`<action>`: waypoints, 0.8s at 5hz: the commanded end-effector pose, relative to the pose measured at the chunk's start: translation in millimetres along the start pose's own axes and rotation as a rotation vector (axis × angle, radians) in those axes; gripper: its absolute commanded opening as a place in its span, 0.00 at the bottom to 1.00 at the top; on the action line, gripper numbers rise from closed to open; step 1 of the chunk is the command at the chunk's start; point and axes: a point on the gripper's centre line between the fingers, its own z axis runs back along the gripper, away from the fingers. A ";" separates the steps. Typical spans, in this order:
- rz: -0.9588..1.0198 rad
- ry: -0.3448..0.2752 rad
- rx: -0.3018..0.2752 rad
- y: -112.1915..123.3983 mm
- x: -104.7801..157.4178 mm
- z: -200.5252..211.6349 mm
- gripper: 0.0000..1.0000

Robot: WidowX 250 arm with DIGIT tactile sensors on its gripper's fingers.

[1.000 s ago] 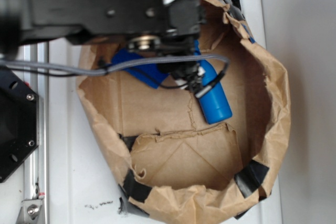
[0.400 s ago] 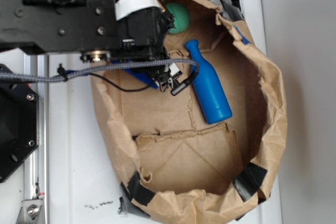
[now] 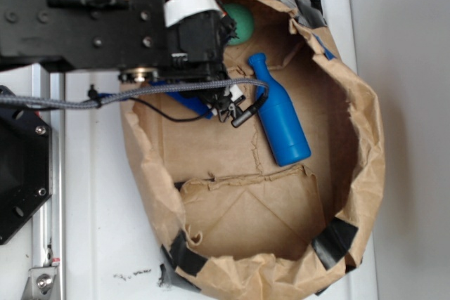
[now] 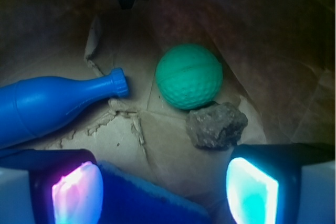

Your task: Grab the rock.

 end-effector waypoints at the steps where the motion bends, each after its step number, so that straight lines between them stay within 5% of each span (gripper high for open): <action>1: 0.093 -0.019 0.026 10.7 22.3 -3.4 1.00; 4: 0.135 -0.013 0.104 12.8 31.4 -26.3 1.00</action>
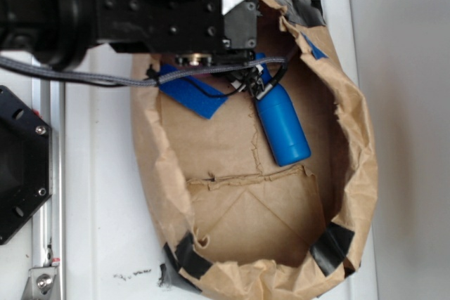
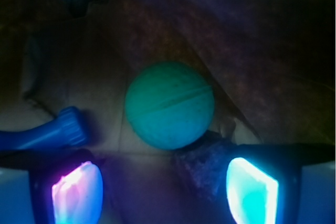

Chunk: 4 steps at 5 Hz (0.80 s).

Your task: Grab the rock.

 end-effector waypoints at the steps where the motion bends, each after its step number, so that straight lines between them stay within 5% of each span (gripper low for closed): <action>1: 0.038 -0.036 0.003 5.8 17.1 0.6 1.00; 4: -0.025 -0.043 0.025 17.4 9.2 -6.3 1.00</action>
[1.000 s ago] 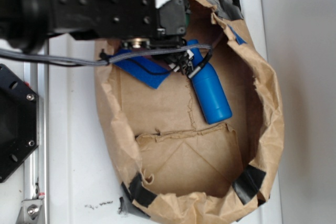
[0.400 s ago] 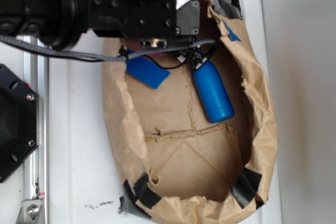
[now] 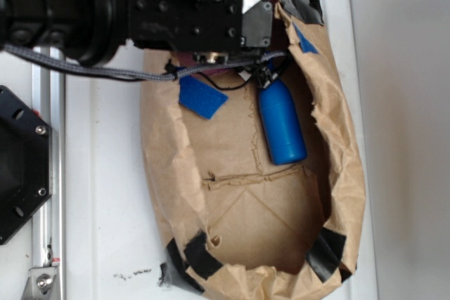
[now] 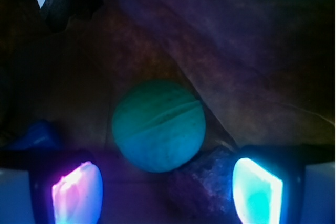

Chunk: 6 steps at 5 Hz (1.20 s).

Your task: Grab the rock.

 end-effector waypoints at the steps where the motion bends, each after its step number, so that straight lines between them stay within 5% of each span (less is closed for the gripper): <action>1: -0.015 -0.039 -0.037 21.2 -4.3 9.6 1.00; 2: -0.016 -0.044 -0.059 24.4 -6.5 17.7 1.00; 6: 0.000 -0.045 0.019 36.5 -10.1 -2.5 1.00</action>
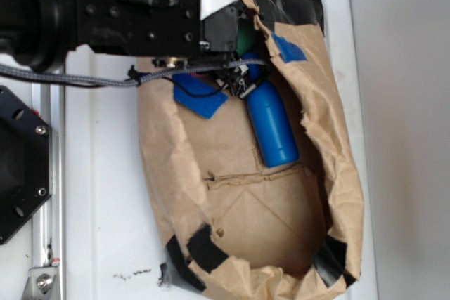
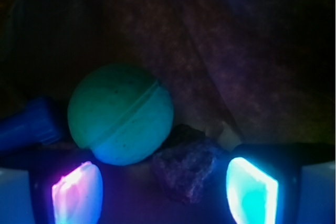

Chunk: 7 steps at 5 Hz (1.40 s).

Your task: Grab the rock.

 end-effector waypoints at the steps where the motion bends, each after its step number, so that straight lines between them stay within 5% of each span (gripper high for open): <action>1: 0.023 -0.027 0.053 24.5 -2.6 -14.9 1.00; 2: -0.032 -0.024 0.080 20.5 -12.9 -27.2 1.00; 3: -0.017 -0.024 0.066 19.6 -12.9 -24.5 0.63; 4: -0.010 -0.024 0.062 19.8 -12.9 -24.7 0.00; 7: -0.001 -0.031 0.055 19.5 -11.8 -22.7 0.00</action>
